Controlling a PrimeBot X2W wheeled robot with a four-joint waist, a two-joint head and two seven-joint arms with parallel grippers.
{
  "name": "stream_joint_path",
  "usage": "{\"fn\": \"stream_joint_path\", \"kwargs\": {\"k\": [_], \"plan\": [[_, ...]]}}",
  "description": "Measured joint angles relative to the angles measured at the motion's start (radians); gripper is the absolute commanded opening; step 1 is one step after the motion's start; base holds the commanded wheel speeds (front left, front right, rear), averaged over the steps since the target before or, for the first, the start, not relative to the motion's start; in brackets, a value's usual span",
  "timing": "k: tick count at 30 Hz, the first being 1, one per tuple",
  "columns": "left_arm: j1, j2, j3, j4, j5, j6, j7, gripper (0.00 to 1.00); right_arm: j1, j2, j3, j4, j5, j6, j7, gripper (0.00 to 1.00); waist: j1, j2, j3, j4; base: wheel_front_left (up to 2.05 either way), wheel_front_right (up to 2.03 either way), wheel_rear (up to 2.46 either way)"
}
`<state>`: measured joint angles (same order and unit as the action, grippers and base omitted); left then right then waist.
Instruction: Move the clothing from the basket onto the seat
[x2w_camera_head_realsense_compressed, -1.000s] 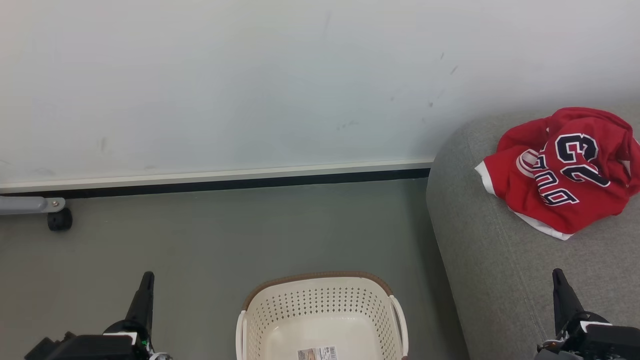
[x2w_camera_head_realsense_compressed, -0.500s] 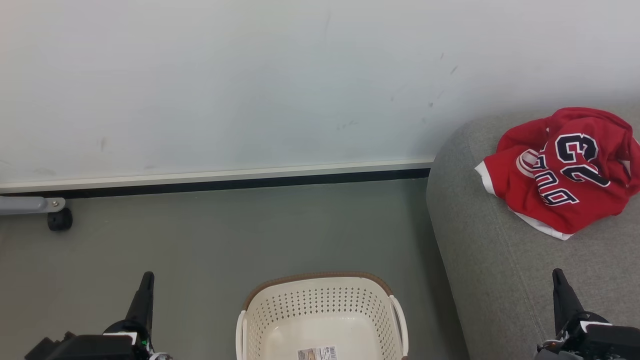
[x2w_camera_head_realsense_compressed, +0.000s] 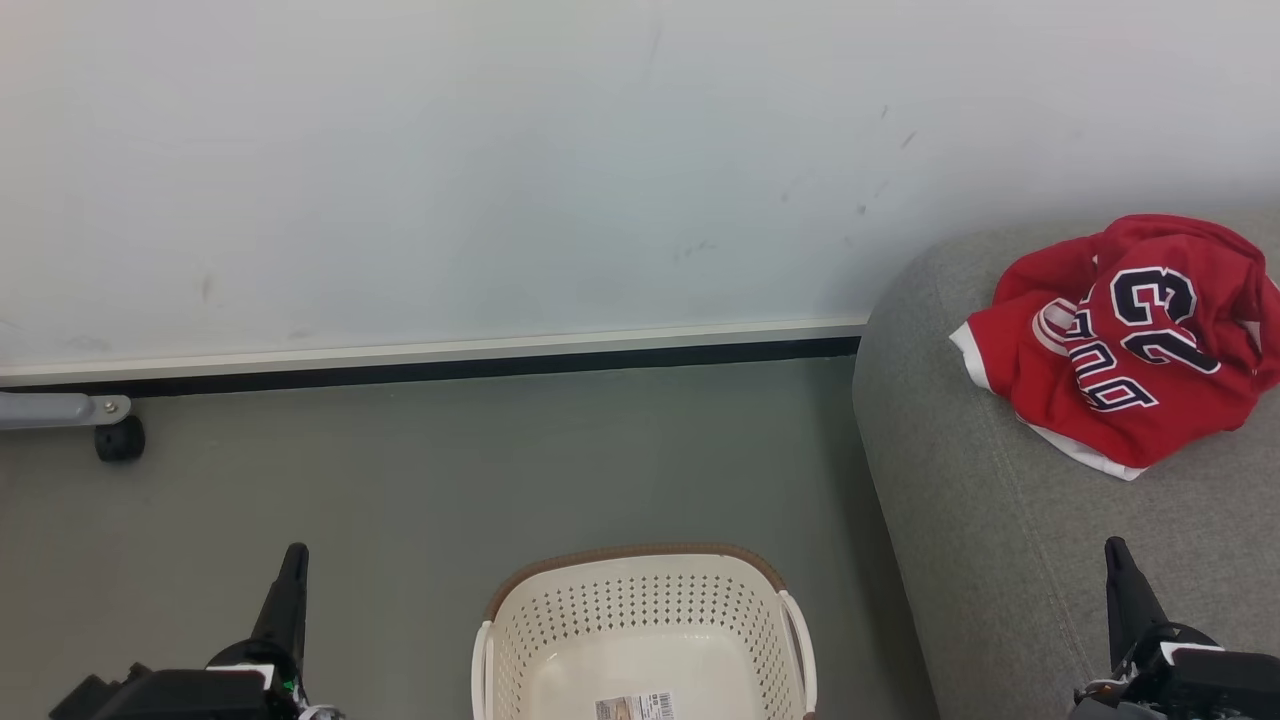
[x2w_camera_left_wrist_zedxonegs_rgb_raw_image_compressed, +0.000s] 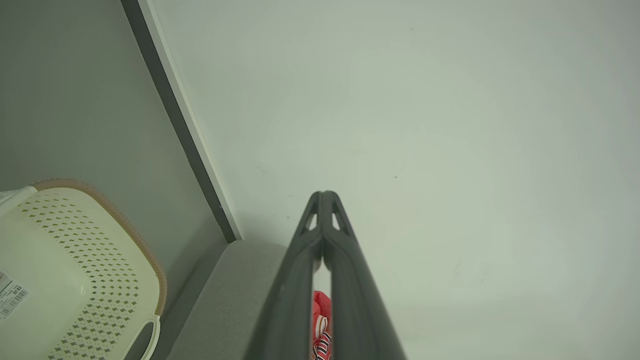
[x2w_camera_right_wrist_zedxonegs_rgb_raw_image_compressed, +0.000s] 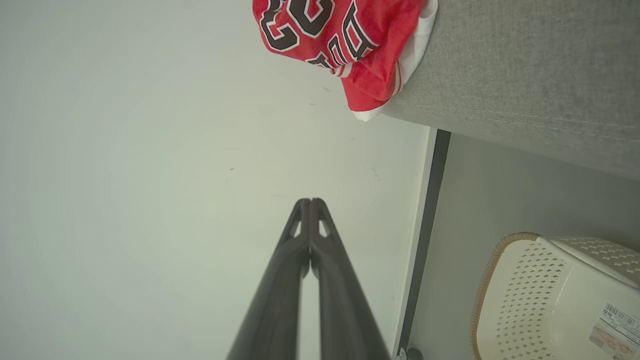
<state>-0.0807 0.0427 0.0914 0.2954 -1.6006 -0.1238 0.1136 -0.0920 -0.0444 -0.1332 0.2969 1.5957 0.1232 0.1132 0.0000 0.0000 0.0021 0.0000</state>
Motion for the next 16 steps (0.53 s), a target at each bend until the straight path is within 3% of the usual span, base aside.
{"fn": "stream_joint_path", "kwargs": {"k": [16], "plan": [[0.000, 0.000, 0.000, 0.000, 0.000, 0.000, 0.000, 0.00, 0.000, 0.000, 0.000, 0.000, 0.000, 0.000, 0.000, 0.00, 0.0000, 0.0000, 0.000, 0.000, 0.00, 0.00, 0.00]]}}
